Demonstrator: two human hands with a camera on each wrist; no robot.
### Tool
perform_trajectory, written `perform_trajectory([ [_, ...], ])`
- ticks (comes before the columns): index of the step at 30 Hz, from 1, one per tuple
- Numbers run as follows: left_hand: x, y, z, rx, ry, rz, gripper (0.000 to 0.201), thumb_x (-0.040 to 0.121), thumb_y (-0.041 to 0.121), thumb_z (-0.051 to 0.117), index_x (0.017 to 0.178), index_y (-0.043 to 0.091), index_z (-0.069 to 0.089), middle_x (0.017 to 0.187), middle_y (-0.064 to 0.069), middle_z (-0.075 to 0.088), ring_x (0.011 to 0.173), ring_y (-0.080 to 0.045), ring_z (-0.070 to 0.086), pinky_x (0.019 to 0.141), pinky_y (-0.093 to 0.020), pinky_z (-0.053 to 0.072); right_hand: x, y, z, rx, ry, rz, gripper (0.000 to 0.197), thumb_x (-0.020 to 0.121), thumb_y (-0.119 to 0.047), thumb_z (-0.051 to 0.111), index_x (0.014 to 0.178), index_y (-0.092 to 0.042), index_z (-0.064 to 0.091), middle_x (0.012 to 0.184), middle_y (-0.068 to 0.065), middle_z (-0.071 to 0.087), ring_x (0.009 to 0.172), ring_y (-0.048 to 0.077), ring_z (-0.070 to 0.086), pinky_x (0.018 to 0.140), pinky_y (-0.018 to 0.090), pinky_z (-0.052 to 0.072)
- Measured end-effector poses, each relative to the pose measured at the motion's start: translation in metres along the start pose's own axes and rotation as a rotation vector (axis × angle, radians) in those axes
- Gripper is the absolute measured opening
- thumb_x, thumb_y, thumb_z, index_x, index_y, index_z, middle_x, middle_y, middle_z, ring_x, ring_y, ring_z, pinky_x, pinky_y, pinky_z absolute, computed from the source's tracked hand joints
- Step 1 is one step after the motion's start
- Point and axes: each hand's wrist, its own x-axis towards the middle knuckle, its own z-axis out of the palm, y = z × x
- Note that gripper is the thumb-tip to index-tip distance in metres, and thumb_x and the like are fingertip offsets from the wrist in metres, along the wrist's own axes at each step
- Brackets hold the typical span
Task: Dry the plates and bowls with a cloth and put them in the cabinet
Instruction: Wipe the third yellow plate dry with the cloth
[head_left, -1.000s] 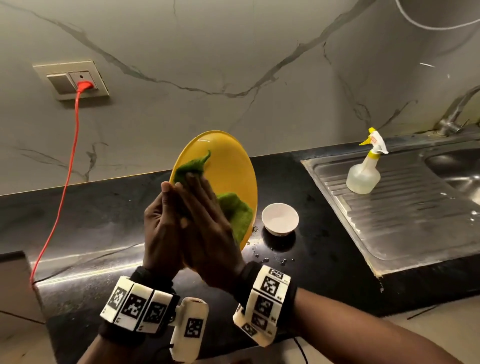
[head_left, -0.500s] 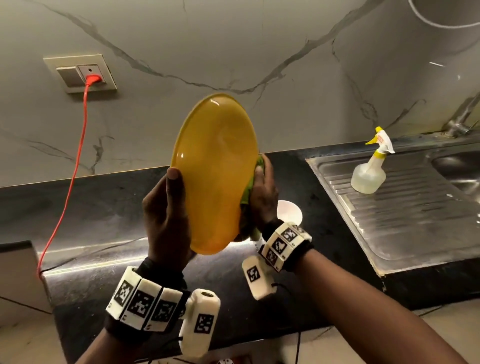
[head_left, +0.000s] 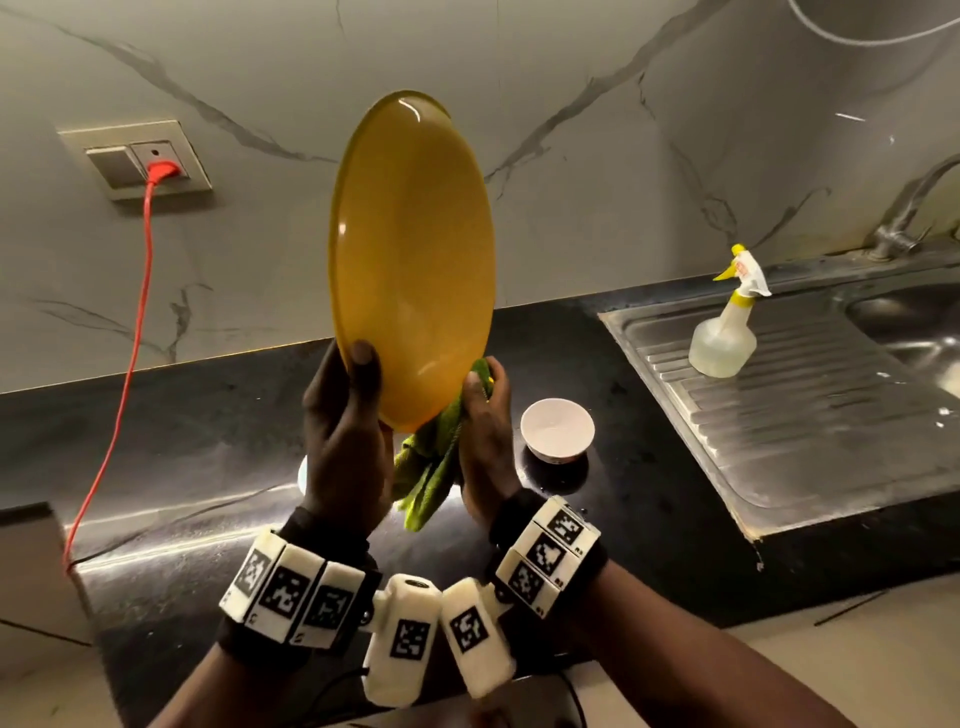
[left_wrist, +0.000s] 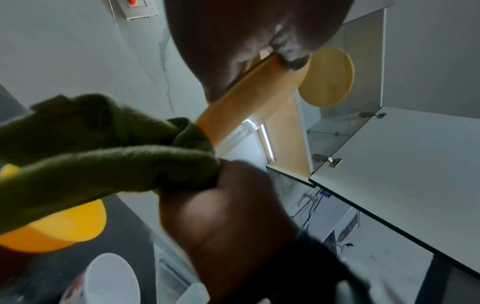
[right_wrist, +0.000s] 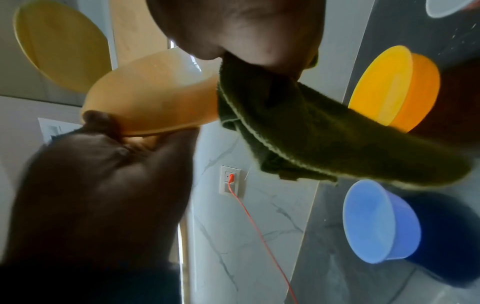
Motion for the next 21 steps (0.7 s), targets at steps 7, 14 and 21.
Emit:
perform_trajectory([
  [7,-0.003,-0.010,-0.012,-0.136,-0.154,-0.159,0.045,0.072,0.060,0.073,0.110,0.037,0.074,0.121,0.005,0.071,0.110,-0.018,0.068,0.084,-0.026,0.056,0.000,-0.018,0.006,-0.103,-0.073,-0.045,0.065,0.088,-0.062,0.035,0.148,-0.040,0.024,0.147,0.001,0.045,0.126,0.026,0.053,0.103,0.054,0.046],
  [14,-0.004,-0.012,-0.018,-0.155,-0.076,-0.236,0.074,0.068,0.060,0.080,0.126,0.020,0.059,0.126,-0.007,0.067,0.111,-0.025,0.067,0.083,-0.030,0.057,-0.015,-0.048,0.019,-0.344,-0.212,-0.524,0.055,0.100,-0.037,0.033,0.153,-0.028,0.021,0.159,0.004,0.030,0.137,0.022,0.042,0.108,0.045,0.043],
  [21,-0.010,-0.008,-0.016,-0.132,-0.108,-0.220,0.060,0.078,0.046,0.062,0.129,0.016,0.055,0.125,0.000,0.068,0.111,-0.016,0.066,0.084,-0.022,0.054,0.029,-0.041,0.000,-0.375,0.079,-0.432,0.061,0.095,-0.041,0.027,0.150,-0.014,0.031,0.143,0.011,0.050,0.110,0.010,0.055,0.098,0.038,0.050],
])
